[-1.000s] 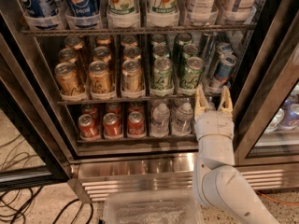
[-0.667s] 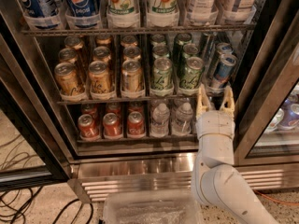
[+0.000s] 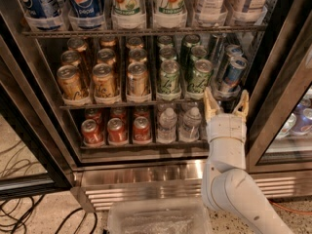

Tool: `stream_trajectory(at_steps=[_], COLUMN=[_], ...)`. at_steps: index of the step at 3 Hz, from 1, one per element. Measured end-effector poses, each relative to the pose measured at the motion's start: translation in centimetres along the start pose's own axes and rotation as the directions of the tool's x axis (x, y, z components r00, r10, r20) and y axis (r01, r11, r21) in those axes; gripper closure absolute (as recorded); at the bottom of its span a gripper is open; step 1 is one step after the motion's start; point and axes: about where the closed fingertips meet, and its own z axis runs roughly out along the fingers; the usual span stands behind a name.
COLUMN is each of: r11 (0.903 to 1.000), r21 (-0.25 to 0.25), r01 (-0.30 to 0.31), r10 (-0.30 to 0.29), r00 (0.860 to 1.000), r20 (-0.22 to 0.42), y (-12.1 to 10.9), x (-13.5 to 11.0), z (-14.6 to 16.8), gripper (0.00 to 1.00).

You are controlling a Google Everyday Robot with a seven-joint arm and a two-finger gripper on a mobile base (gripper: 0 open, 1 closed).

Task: Pick redbull can from middle shelf of fridge

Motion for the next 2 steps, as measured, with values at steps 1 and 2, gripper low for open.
stream_trajectory(at_steps=[1, 2], r11=[1.0000, 0.9999], r21=[0.001, 0.007], r01=[0.003, 0.008], r10=[-0.003, -0.008], r00=[1.000, 1.000], r20=[0.007, 0.016], y=[-0.26, -0.50], x=[0.06, 0.02], z=[1.08, 1.94], gripper=[0.53, 0.61])
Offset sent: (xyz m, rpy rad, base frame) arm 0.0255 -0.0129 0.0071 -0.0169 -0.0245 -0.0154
